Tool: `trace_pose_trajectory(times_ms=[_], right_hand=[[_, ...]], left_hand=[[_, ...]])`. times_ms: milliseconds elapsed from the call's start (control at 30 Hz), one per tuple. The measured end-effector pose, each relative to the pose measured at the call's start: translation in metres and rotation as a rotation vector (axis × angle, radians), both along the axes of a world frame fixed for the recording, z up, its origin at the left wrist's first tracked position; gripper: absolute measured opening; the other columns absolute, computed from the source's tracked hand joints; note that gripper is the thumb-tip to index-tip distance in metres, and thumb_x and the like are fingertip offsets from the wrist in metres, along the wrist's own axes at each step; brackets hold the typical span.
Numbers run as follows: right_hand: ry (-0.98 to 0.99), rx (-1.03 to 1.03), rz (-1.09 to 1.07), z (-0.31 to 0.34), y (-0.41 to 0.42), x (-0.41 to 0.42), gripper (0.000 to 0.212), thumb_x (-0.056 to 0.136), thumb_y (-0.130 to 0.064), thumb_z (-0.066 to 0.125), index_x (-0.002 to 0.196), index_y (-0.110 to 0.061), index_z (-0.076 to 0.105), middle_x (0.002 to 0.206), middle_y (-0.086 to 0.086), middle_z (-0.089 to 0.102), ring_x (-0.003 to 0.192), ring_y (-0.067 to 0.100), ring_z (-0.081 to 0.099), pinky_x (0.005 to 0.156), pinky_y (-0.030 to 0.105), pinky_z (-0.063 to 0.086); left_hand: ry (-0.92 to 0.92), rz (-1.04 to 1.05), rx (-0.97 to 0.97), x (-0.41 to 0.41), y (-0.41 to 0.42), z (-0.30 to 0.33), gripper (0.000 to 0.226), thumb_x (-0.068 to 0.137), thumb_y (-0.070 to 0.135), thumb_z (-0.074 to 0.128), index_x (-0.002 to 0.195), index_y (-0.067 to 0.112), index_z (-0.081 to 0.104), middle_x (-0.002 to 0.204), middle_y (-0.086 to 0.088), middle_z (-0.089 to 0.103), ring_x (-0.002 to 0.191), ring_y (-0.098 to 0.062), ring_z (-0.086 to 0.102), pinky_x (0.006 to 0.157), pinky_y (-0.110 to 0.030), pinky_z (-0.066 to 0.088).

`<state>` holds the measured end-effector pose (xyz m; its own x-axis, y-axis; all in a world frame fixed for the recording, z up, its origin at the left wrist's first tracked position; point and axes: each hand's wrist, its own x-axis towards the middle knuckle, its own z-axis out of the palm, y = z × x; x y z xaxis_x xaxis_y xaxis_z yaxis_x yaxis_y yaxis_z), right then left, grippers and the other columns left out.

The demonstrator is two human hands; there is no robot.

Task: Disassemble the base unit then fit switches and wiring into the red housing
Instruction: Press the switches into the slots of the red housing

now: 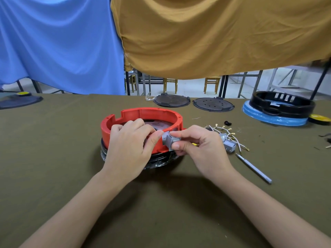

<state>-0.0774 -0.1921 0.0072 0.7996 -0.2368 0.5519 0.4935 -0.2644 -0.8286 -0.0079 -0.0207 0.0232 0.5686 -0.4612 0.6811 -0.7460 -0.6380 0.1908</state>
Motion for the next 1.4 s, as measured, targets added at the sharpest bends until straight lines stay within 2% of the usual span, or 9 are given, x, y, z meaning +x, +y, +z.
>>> trace_pose_trajectory(times_ms=[267, 367, 533, 600, 733, 933, 1067, 1200, 1400], right_hand=[[0.036, -0.072, 0.001, 0.002, -0.005, -0.003, 0.028, 0.078, 0.004, 0.076, 0.097, -0.017, 0.075, 0.091, 0.007, 0.068, 0.068, 0.022, 0.067, 0.067, 0.026, 0.057], [0.093, -0.134, 0.006, 0.003, -0.006, -0.004, 0.042, 0.076, 0.005, 0.078, 0.106, -0.024, 0.072, 0.100, 0.002, 0.068, 0.071, 0.010, 0.066, 0.073, 0.019, 0.053], [0.082, -0.110, 0.049, 0.007, -0.007, -0.007, 0.042, 0.077, 0.000, 0.079, 0.110, -0.026, 0.071, 0.103, 0.008, 0.070, 0.078, 0.017, 0.067, 0.079, 0.028, 0.057], [0.082, 0.061, 0.126, 0.006, -0.007, -0.006, 0.036, 0.080, 0.002, 0.074, 0.110, -0.018, 0.072, 0.101, 0.014, 0.072, 0.081, 0.019, 0.069, 0.077, 0.031, 0.058], [0.244, 0.644, 0.421, 0.007, -0.015, -0.006, 0.034, 0.081, -0.006, 0.066, 0.114, -0.012, 0.071, 0.102, 0.019, 0.072, 0.089, 0.025, 0.072, 0.078, 0.031, 0.058], [0.245, 0.801, 0.579, 0.004, -0.017, -0.005, 0.037, 0.083, -0.009, 0.068, 0.120, -0.009, 0.068, 0.115, 0.019, 0.070, 0.093, 0.022, 0.070, 0.081, 0.030, 0.057], [0.254, 0.768, 0.601, 0.006, -0.020, -0.006, 0.042, 0.086, -0.011, 0.065, 0.127, -0.008, 0.058, 0.121, 0.021, 0.067, 0.092, 0.019, 0.068, 0.083, 0.027, 0.056], [0.252, 0.558, 0.464, 0.004, -0.017, -0.005, 0.033, 0.082, -0.005, 0.064, 0.114, -0.012, 0.066, 0.102, 0.016, 0.071, 0.085, 0.021, 0.069, 0.079, 0.028, 0.057], [0.178, 0.195, 0.207, 0.003, -0.009, -0.006, 0.027, 0.086, 0.003, 0.065, 0.112, -0.006, 0.065, 0.085, 0.008, 0.069, 0.078, 0.018, 0.068, 0.075, 0.026, 0.056]], left_hand=[[0.018, -0.006, -0.030, 0.000, 0.001, 0.000, 0.040, 0.098, 0.043, 0.041, 0.091, 0.019, 0.072, 0.081, 0.007, 0.057, 0.079, -0.019, 0.054, 0.077, -0.040, 0.035], [0.033, -0.005, -0.048, 0.000, 0.001, 0.001, 0.040, 0.098, 0.044, 0.040, 0.091, 0.020, 0.072, 0.081, 0.007, 0.055, 0.079, -0.018, 0.054, 0.077, -0.039, 0.035], [0.041, -0.012, -0.063, 0.001, 0.001, 0.001, 0.039, 0.098, 0.044, 0.041, 0.091, 0.020, 0.071, 0.079, 0.007, 0.055, 0.078, -0.018, 0.053, 0.074, -0.037, 0.031], [0.041, -0.013, -0.071, 0.002, 0.001, 0.002, 0.039, 0.097, 0.044, 0.041, 0.090, 0.021, 0.071, 0.079, 0.007, 0.055, 0.078, -0.018, 0.053, 0.074, -0.037, 0.031], [0.045, -0.024, -0.079, 0.001, 0.001, 0.001, 0.047, 0.097, 0.051, 0.035, 0.089, 0.022, 0.070, 0.077, 0.008, 0.053, 0.077, -0.017, 0.052, 0.075, -0.038, 0.034], [0.045, -0.030, -0.087, 0.002, 0.002, 0.001, 0.045, 0.098, 0.049, 0.036, 0.090, 0.022, 0.071, 0.076, 0.010, 0.053, 0.077, -0.016, 0.052, 0.076, -0.039, 0.035], [0.042, -0.031, -0.099, 0.003, 0.002, 0.001, 0.040, 0.097, 0.045, 0.040, 0.089, 0.021, 0.071, 0.076, 0.010, 0.052, 0.076, -0.017, 0.052, 0.076, -0.040, 0.035], [0.031, -0.029, -0.104, 0.003, 0.002, 0.001, 0.038, 0.098, 0.044, 0.041, 0.086, 0.021, 0.070, 0.073, 0.012, 0.048, 0.075, -0.015, 0.049, 0.074, -0.037, 0.032], [0.030, -0.021, -0.096, 0.003, 0.002, 0.001, 0.040, 0.097, 0.046, 0.040, 0.087, 0.022, 0.070, 0.074, 0.011, 0.049, 0.074, -0.013, 0.048, 0.073, -0.033, 0.026]])
